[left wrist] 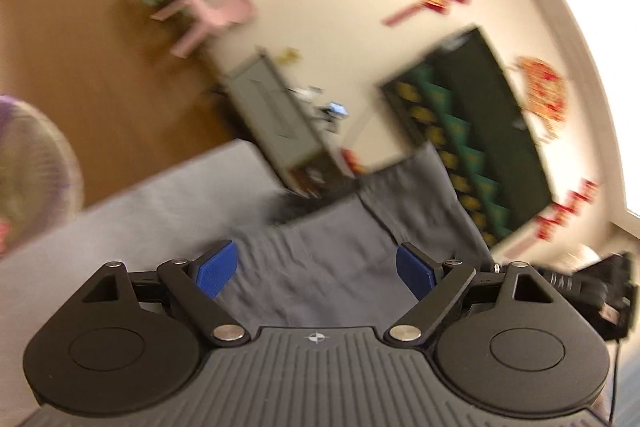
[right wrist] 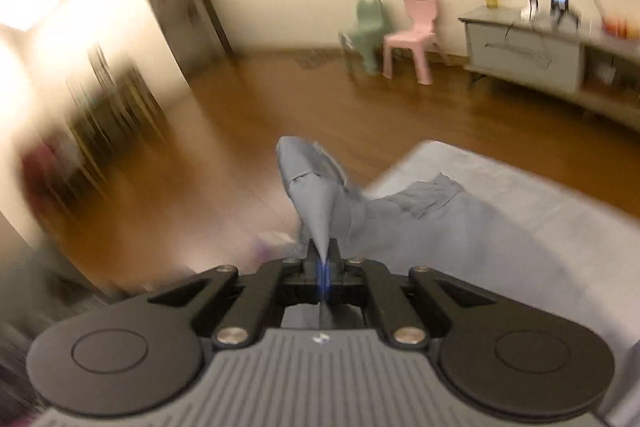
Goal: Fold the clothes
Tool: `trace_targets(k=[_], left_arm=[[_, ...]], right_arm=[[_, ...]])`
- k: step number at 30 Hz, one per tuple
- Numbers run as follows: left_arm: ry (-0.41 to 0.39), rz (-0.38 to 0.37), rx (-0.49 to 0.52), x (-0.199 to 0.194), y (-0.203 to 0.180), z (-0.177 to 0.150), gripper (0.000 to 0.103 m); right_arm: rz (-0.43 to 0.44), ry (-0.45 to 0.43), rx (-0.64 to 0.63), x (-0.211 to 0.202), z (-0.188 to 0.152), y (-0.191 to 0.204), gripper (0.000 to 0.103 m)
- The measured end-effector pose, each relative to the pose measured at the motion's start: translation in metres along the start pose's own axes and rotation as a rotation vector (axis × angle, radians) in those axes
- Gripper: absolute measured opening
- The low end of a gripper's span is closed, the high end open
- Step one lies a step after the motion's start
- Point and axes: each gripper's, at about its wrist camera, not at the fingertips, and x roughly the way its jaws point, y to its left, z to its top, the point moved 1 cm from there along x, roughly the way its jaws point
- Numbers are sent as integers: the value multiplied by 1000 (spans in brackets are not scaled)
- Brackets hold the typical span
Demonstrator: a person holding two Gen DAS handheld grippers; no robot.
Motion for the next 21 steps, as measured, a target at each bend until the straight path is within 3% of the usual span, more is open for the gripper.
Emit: trace_targets(k=[3, 6, 7, 9, 10, 12, 14, 17, 21], left_arm=[[17, -90, -11, 5, -9, -7, 88], [14, -52, -58, 3, 0, -9, 88], [18, -36, -74, 2, 4, -10, 88], [36, -6, -87, -1, 10, -12, 88], [50, 17, -81, -2, 11, -14, 88], [76, 60, -72, -4, 14, -18, 88], [99, 93, -57, -6, 14, -20, 88], [130, 151, -20, -10, 6, -27, 88], [147, 276, 17, -17, -8, -56, 88]], right_arm=[[229, 5, 222, -12, -9, -23, 2], [307, 98, 315, 5, -42, -20, 6], [327, 130, 339, 11, -54, -19, 14], [227, 196, 279, 20, -75, -17, 28], [153, 184, 252, 15, -82, -21, 34], [46, 122, 227, -9, -95, -32, 35], [5, 32, 249, -48, -110, -48, 44], [-51, -31, 268, -106, -155, -67, 45], [-200, -7, 203, -146, -217, -76, 45]])
